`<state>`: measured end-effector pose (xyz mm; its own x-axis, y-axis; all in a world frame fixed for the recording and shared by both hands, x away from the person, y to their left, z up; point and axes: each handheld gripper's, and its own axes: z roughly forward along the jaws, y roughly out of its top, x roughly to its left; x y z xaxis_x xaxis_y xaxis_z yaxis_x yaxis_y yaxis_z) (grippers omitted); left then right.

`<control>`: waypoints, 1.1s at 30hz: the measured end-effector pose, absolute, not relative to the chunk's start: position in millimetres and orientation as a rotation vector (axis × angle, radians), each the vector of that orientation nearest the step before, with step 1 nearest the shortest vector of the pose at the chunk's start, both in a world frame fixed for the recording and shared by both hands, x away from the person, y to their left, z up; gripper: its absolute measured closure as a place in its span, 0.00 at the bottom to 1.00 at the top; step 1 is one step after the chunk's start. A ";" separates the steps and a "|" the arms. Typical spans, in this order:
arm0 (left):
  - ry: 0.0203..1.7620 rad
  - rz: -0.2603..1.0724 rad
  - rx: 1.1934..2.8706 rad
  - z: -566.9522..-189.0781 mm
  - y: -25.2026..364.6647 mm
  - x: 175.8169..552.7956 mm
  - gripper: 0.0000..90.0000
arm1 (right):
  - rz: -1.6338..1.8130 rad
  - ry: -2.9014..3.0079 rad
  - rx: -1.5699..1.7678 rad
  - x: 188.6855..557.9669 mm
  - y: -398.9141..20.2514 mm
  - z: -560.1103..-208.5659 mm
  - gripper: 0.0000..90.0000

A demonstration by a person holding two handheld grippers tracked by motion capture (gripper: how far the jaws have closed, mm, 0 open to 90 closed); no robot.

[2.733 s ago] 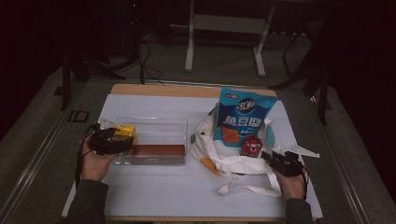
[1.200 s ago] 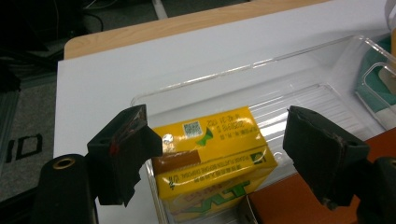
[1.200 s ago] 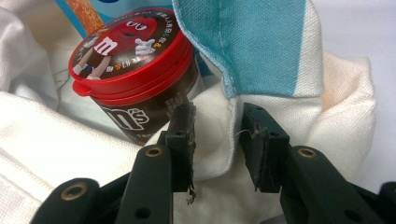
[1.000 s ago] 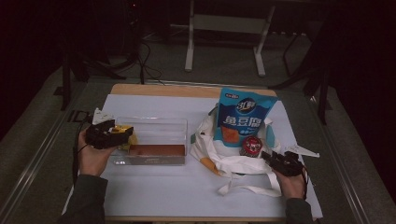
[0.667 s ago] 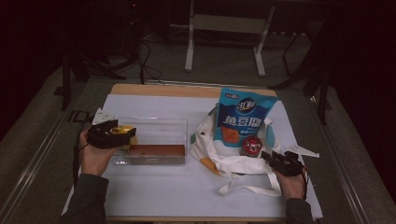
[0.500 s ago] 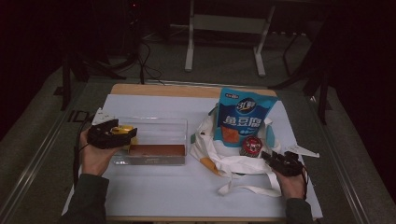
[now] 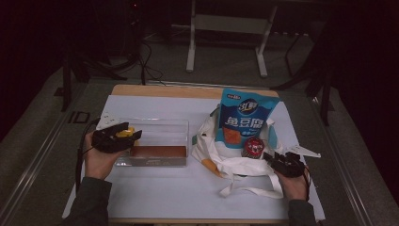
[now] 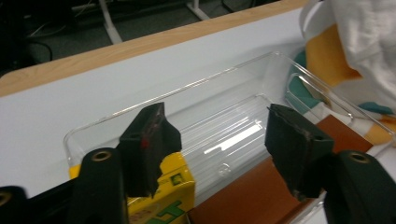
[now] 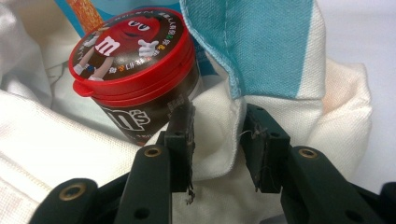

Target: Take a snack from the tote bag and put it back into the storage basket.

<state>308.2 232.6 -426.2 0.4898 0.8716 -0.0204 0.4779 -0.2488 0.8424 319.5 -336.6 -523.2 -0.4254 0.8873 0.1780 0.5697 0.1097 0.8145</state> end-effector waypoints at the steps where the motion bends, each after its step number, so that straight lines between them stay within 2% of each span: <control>1: 1.114 0.587 1.894 -425.6 231.7 307.7 0.45 | 1.230 2.043 1.423 319.9 -336.6 -522.2 0.72; 15: 1.049 0.576 1.974 -429.5 214.8 303.8 0.53 | 1.146 2.111 1.327 319.8 -335.2 -495.6 0.70; 27: 1.046 0.543 1.955 -433.4 213.0 301.6 0.52 | 1.120 2.131 1.274 323.8 -337.0 -472.7 0.60; 33: 1.031 0.528 1.965 -437.5 208.8 299.0 0.52 | 1.120 2.133 1.241 327.2 -334.7 -461.5 0.59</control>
<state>299.0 208.8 -437.5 0.5738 0.8189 -0.0134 0.4680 -0.3144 0.8259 327.2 -334.7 -461.5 -0.5079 0.8608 0.0318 0.5150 0.2738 0.8123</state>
